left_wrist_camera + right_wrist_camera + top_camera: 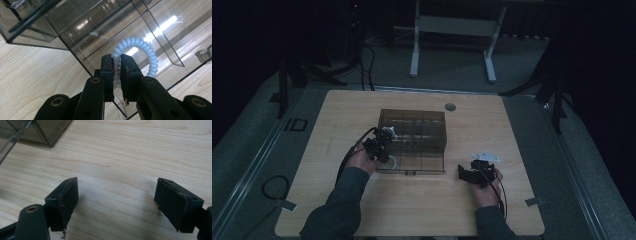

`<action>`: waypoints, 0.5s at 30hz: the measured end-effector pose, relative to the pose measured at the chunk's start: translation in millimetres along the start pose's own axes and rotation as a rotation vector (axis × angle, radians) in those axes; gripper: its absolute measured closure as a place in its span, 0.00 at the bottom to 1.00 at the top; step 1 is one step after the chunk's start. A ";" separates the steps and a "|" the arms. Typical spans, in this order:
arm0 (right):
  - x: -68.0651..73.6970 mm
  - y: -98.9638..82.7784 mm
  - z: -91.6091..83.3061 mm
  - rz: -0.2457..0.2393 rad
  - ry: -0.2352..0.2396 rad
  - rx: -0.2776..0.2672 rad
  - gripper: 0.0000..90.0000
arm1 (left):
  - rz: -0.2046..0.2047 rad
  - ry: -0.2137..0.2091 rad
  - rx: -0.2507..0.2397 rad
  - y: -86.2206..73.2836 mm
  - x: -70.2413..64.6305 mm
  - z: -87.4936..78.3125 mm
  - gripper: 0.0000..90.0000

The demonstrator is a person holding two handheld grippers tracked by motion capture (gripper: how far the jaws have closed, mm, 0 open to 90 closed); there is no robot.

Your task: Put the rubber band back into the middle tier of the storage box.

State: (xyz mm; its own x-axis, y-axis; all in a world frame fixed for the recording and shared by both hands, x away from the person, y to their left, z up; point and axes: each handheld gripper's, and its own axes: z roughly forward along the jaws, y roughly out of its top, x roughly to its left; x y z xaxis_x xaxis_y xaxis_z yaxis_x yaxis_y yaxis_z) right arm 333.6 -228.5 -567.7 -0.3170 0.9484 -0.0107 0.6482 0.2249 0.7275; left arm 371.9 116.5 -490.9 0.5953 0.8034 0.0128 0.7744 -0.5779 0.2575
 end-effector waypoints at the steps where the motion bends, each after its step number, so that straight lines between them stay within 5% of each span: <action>1: -0.1 0.0 0.0 -0.001 0.000 0.000 0.22 | -0.001 0.000 0.000 0.0 -0.2 0.2 0.90; 15: 0.0 0.0 0.0 -0.001 0.000 0.000 0.22 | -0.006 -0.002 -0.010 -0.1 -1.5 1.1 0.85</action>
State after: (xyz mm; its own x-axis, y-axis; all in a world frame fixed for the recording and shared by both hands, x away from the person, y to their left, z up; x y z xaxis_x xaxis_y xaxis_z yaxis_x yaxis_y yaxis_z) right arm 333.6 -228.6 -567.7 -0.3176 0.9482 -0.0112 0.6478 0.2256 0.7276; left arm 371.2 115.2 -492.0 0.5915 0.8063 0.0091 0.7755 -0.5720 0.2672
